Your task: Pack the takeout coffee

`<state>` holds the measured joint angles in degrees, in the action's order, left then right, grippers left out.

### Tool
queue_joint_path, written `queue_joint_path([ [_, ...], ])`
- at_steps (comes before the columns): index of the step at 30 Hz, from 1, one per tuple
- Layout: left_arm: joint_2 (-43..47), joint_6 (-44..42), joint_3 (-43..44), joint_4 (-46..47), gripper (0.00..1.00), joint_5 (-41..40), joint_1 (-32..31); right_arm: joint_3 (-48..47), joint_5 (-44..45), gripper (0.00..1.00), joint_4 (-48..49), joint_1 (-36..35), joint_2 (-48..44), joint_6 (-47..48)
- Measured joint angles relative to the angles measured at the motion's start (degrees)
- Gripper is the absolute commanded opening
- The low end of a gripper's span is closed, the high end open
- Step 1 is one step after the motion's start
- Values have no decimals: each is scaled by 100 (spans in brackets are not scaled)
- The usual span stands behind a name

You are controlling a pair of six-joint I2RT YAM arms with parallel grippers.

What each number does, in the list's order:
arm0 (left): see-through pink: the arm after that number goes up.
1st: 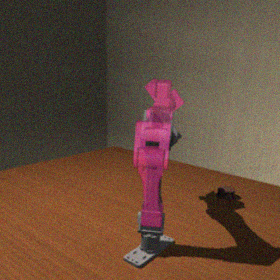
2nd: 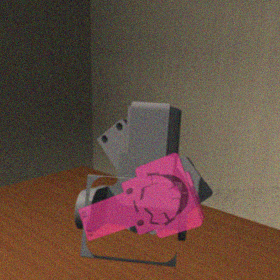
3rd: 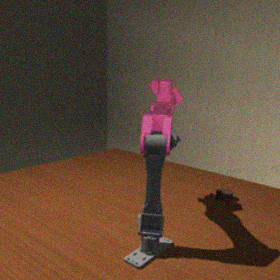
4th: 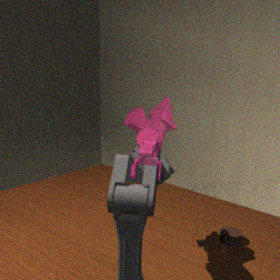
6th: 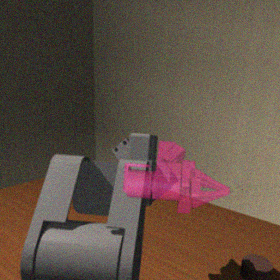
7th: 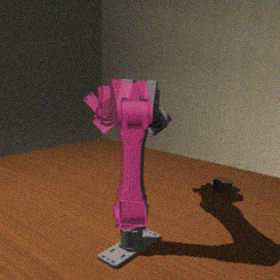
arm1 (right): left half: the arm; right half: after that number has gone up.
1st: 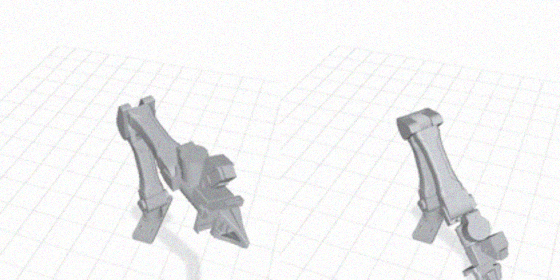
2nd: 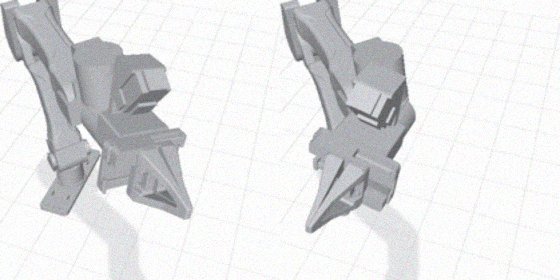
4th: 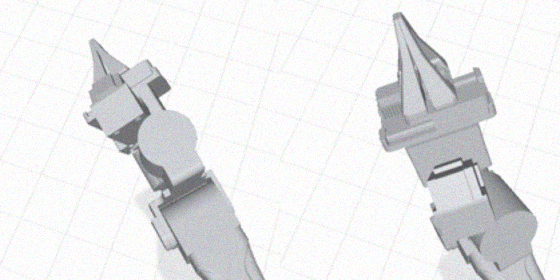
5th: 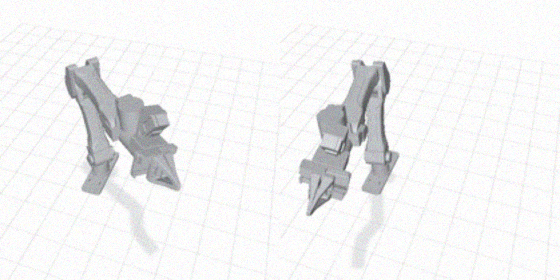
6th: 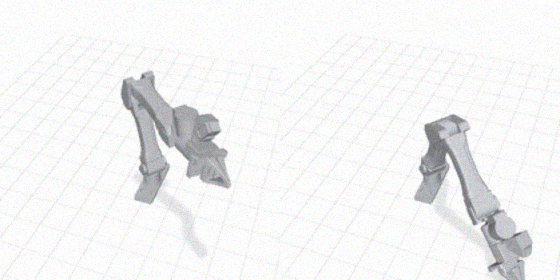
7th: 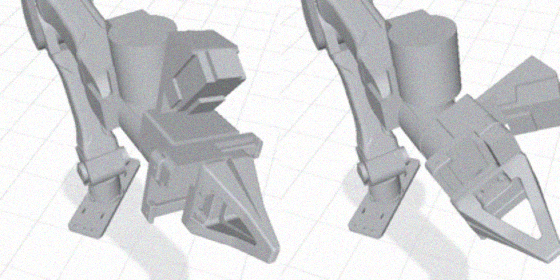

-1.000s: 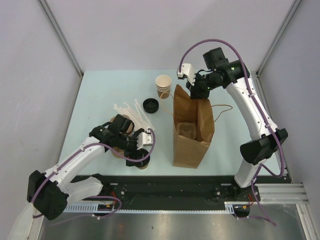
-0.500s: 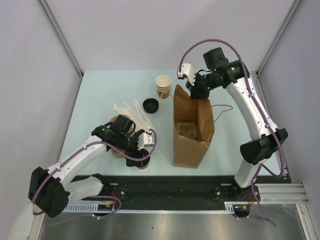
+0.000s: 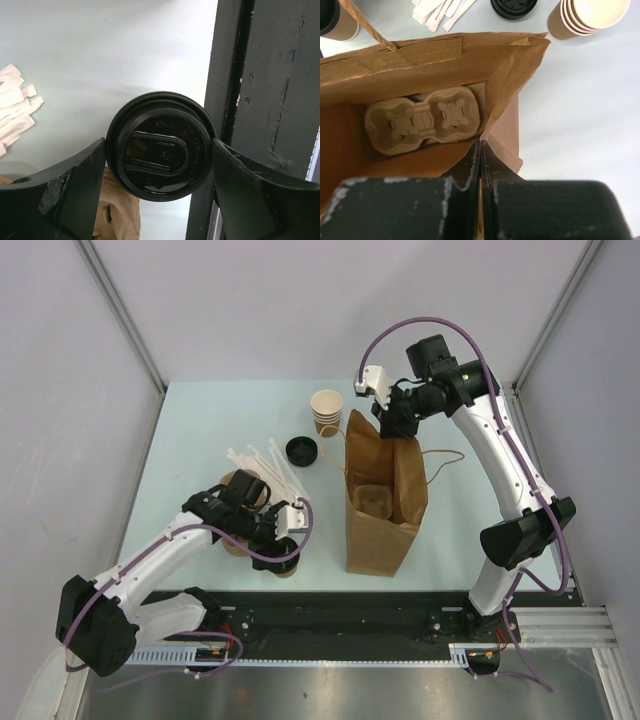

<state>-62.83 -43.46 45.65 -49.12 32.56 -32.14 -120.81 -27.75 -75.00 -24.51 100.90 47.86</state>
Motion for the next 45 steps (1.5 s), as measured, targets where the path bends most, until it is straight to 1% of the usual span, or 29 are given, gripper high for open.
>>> queue_joint_path([
  [2,94,2,0,-33,55,-4,0,0,-15,0,24,0,-9,-92],
  [4,216,15,17,-101,50,-4,0,0,-13,0,48,-7,-37,-195],
  [8,474,146,101,-149,45,-2,0,48,-7,0,92,-55,-221,-404],
  [13,743,463,304,-96,38,-94,0,413,114,0,310,-299,-791,-706],
  [17,994,883,505,136,38,-326,63,822,356,0,649,-614,-1305,-979],
  [25,1150,1766,1421,634,38,-605,890,1582,1189,0,1425,-1290,-2055,-1537],
  [28,1143,2020,1886,741,39,-654,1038,1834,1561,0,1709,-1561,-2208,-1746],
  [33,1045,2371,2835,861,39,-470,1047,2293,2236,0,2170,-1945,-2470,-2048],
  [37,992,2583,3390,979,39,-118,1047,2420,2653,0,2430,-1989,-2597,-2256],
  [41,811,2721,3963,1027,39,236,1008,2485,2863,0,2538,-1989,-2658,-2424],
  [45,540,2844,4503,1032,39,437,754,2601,2920,0,2638,-1989,-2658,-2636],
])
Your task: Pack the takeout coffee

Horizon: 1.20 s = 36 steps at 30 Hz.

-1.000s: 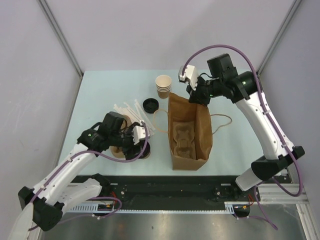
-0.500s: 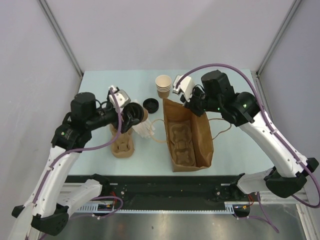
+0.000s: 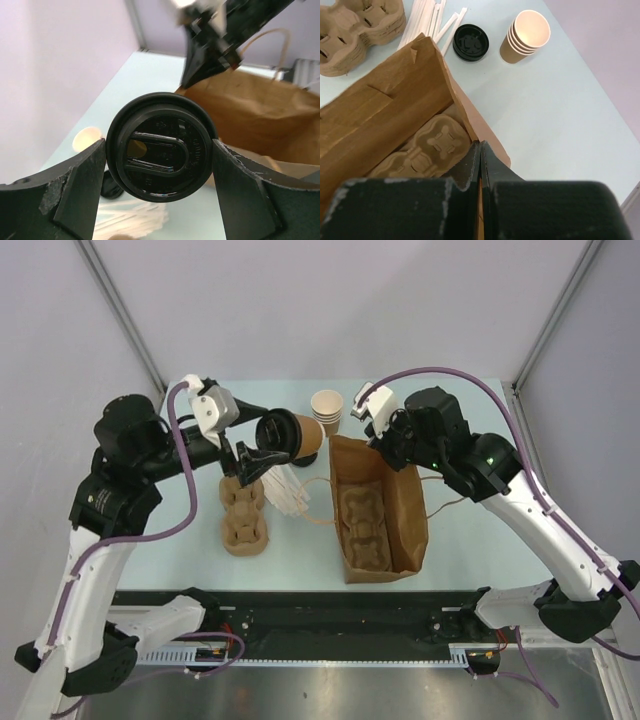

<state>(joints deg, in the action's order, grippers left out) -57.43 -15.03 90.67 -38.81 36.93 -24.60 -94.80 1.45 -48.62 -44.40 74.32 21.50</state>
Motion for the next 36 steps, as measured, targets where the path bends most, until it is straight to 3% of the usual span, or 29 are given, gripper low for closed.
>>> queue_joint_path([
  [8,-564,389,621,57,38,249,-855,31,63,0,52,107,2,-435],
  [16,-1036,81,841,-426,38,181,-1851,31,81,0,57,295,26,-761],
  [26,-1880,-531,1403,-911,38,-654,-2817,11,118,0,42,345,229,-1043],
  [36,-2647,-946,1484,-1471,38,-1797,-3235,-146,197,0,-118,426,643,-1567],
])
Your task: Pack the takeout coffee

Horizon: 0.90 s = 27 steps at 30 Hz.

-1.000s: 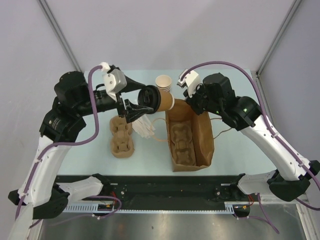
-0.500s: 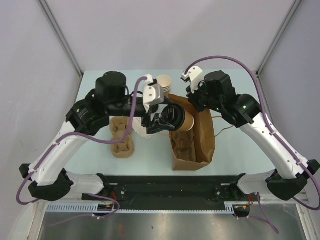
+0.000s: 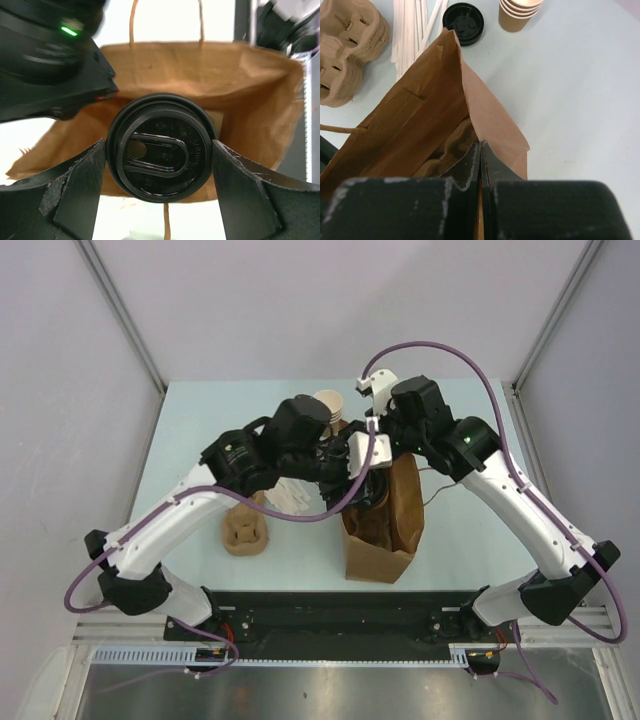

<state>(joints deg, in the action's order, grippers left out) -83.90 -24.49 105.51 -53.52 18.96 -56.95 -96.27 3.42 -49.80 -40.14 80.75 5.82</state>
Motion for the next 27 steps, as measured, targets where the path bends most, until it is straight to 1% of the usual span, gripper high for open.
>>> queue_joint_path([
  [3,-240,-2,0,-101,36,-247,-42,-201,-175,0,-138,201,146,-275],
  [7,-527,-2,-37,-197,36,-487,-42,-376,-802,0,-328,807,337,-745],
  [12,-546,-20,-337,-247,35,-592,-22,-356,-1504,0,-654,1499,413,-1154],
  [19,-553,-166,-367,-345,34,-588,321,-221,-2424,0,-1008,1982,326,-1298],
  [23,-636,-310,-90,-549,34,-549,505,-201,-2892,3,-1316,2201,214,-1276],
  [26,-651,-452,74,-623,34,-501,551,-201,-3265,7,-1624,2387,181,-1226],
  [27,-651,-505,118,-651,34,-476,555,-201,-3390,13,-1740,2444,181,-1204],
])
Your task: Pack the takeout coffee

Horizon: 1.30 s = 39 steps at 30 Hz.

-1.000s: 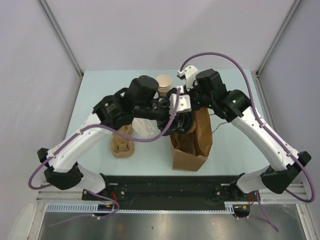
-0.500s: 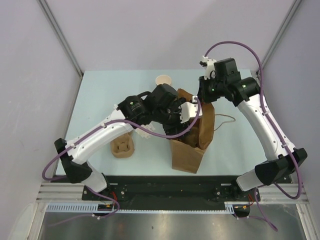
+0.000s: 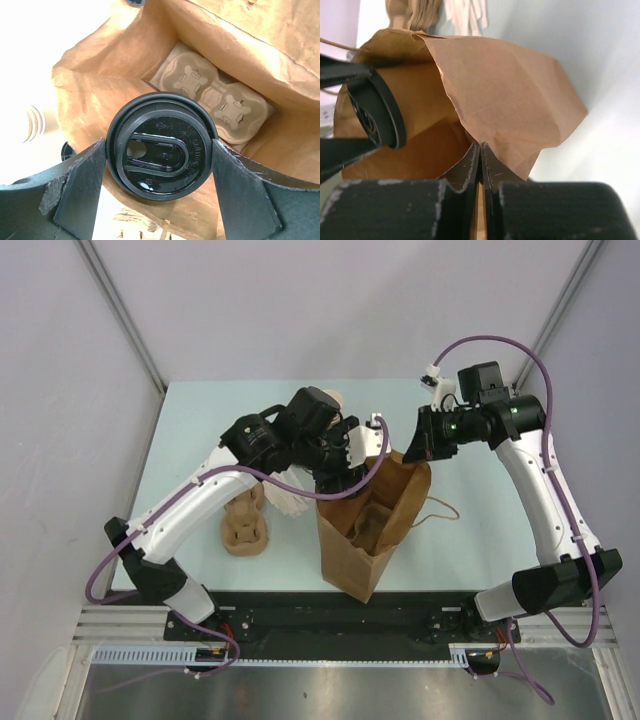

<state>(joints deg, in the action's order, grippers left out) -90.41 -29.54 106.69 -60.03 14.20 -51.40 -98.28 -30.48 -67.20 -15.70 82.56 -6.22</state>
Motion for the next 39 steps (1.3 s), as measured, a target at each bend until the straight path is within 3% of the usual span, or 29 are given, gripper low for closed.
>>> queue_joint_path([
  [2,-2,-90,81,-79,34,61,0,-20,-223,21,-251,140,2,90],
  [5,-4,-197,157,-175,33,212,0,-129,-413,40,-577,323,2,256],
  [6,-4,-205,166,-203,33,264,0,-170,-435,53,-636,372,2,313],
  [8,-4,-234,166,-258,33,402,-2,-297,-439,62,-719,450,15,398],
  [16,-4,-243,118,-369,32,612,-188,-1720,-271,82,-621,254,863,999],
  [22,-7,-238,87,-409,32,695,-223,-2168,236,84,-264,-570,1423,1930],
  [27,-7,-236,87,-472,31,774,-223,-2177,173,75,-125,-861,1700,2817],
  [30,-7,-236,52,-494,31,844,-221,-2177,42,51,-136,-861,1864,3366],
  [33,-9,-232,7,-562,30,859,-188,-2177,-52,21,-179,-859,1978,3919],
  [34,-11,-216,0,-597,30,868,-157,-2177,-79,5,-195,-855,1998,4024],
  [35,-13,-201,0,-619,30,870,-131,-2181,-85,0,-201,-850,2004,4116],
  [39,-24,-197,0,-682,30,861,52,-2319,-59,0,-236,-772,2020,4068],
])
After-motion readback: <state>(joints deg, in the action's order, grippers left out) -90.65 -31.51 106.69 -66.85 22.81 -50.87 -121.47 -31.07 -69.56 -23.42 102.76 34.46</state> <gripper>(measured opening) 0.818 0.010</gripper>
